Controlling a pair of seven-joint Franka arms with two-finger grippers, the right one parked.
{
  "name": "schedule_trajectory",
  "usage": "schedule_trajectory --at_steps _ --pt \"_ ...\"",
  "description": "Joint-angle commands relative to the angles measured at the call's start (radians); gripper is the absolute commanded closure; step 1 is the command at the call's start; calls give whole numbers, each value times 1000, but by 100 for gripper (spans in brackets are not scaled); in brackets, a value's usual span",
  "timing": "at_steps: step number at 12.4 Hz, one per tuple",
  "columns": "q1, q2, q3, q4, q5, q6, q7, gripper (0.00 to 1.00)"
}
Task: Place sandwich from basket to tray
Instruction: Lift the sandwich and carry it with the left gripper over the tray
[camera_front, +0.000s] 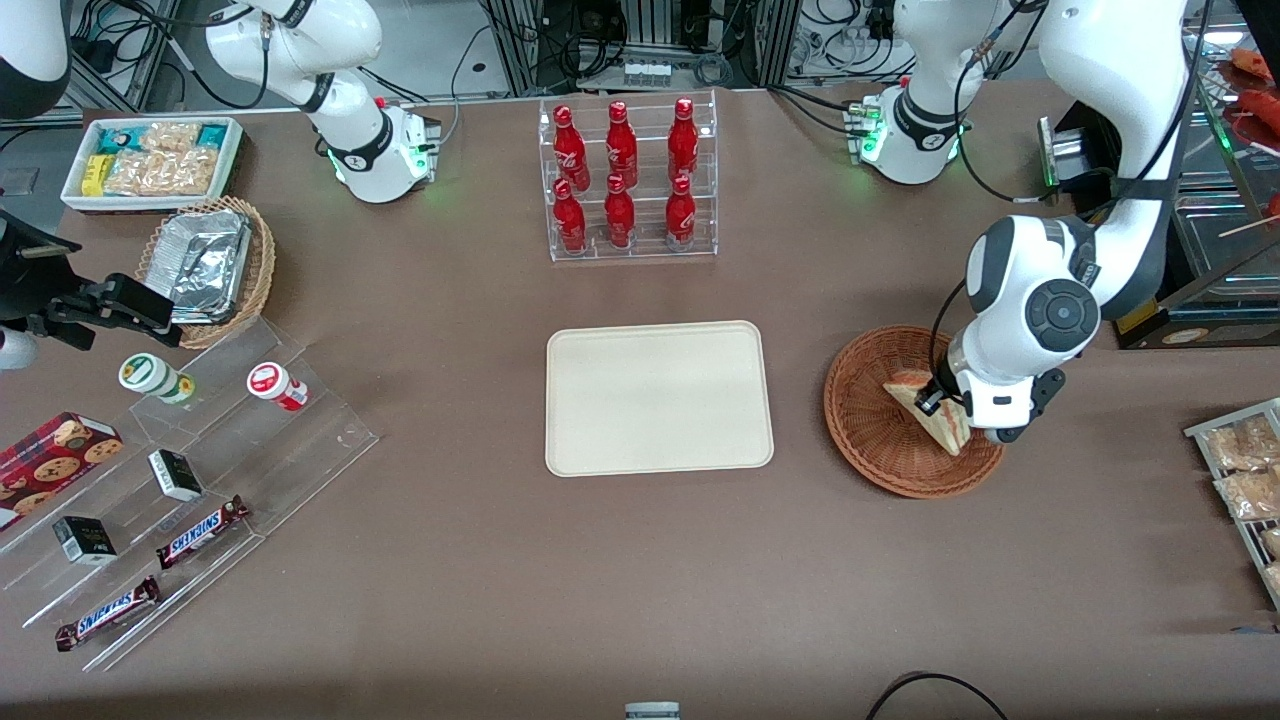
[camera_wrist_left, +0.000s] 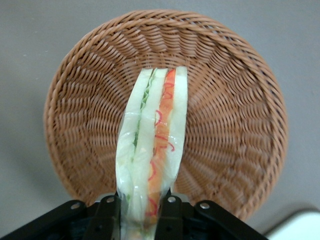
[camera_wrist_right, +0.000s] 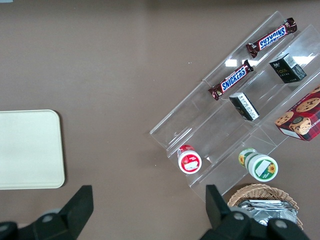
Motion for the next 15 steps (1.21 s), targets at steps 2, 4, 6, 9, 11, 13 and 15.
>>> schedule_trajectory --at_steps 2,4,6,9,11,13,15 --pt "-92 -4 2 79 7 -81 3 86" --pt "-167 1 2 84 5 -86 -8 86" --pt "-246 30 2 118 5 -86 -14 85" --pt "-361 82 2 171 7 -85 -9 85" --pt "-416 140 2 237 5 -86 -11 84" --pt "-454 206 2 305 4 -86 -16 84" --pt "-491 278 2 381 -1 -81 -20 83"
